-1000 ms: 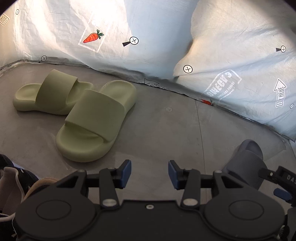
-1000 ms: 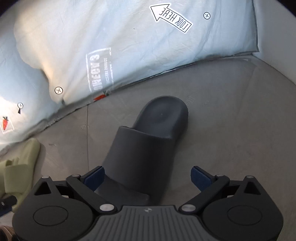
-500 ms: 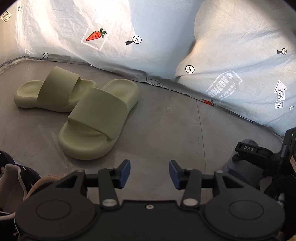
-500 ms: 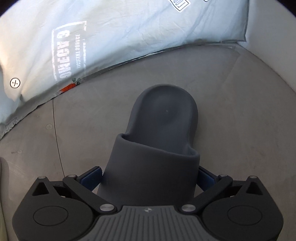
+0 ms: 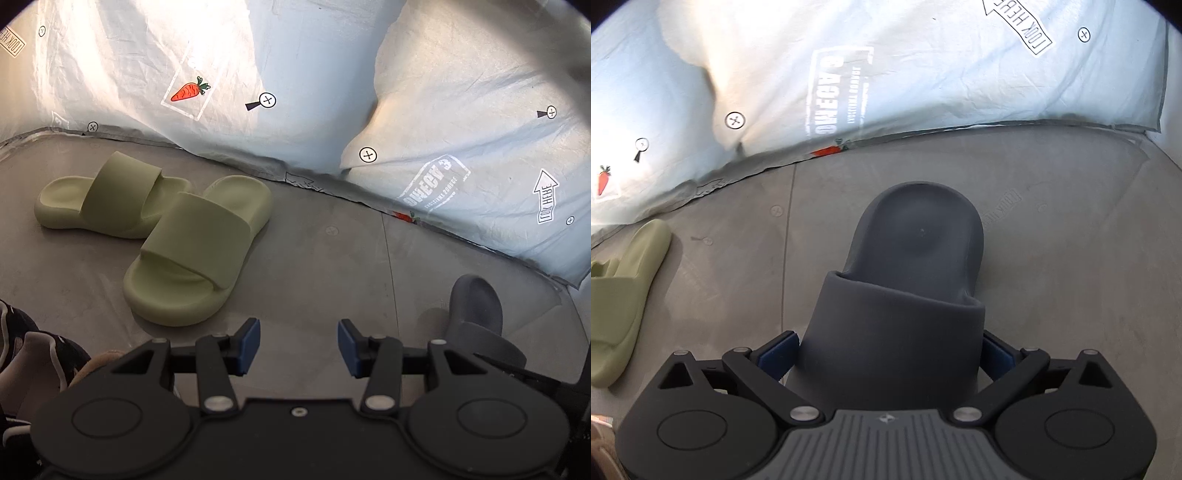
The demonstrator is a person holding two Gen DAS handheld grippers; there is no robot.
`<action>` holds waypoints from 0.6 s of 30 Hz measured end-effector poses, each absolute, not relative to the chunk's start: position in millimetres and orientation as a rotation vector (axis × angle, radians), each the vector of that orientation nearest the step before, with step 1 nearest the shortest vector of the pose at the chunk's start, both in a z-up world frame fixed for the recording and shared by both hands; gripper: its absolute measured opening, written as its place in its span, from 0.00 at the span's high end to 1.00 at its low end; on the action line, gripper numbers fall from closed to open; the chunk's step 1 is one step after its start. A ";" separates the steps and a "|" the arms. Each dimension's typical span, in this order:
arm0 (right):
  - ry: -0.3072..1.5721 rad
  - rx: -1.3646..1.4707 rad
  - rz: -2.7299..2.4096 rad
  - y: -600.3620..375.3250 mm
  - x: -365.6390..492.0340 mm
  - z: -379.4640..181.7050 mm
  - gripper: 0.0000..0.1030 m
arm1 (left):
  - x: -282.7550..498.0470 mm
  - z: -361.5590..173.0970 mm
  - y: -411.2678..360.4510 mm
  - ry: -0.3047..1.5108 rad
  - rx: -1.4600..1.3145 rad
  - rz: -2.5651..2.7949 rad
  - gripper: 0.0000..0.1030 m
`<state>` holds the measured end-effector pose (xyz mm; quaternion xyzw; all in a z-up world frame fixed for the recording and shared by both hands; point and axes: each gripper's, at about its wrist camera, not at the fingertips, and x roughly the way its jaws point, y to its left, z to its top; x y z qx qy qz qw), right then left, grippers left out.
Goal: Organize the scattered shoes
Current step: 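Carry the second dark grey slide beside the first and lower it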
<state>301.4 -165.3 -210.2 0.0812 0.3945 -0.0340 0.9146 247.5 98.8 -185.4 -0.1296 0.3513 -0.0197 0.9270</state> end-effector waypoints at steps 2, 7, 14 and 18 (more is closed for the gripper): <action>0.779 0.112 -0.034 -158.1 289.2 -200.3 0.04 | 237.8 -180.8 99.1 0.706 -0.268 -0.047 0.54; 0.825 0.159 0.027 -150.1 264.5 -197.0 0.04 | 201.2 -171.0 97.9 0.677 -0.259 -0.065 0.54; 0.964 0.135 0.173 -131.3 202.8 -217.8 0.11 | 160.6 -175.0 105.5 0.691 -0.253 -0.070 0.54; 1.016 0.063 0.246 -112.5 170.6 -231.2 0.13 | 142.9 -179.8 111.8 0.707 -0.262 -0.069 0.54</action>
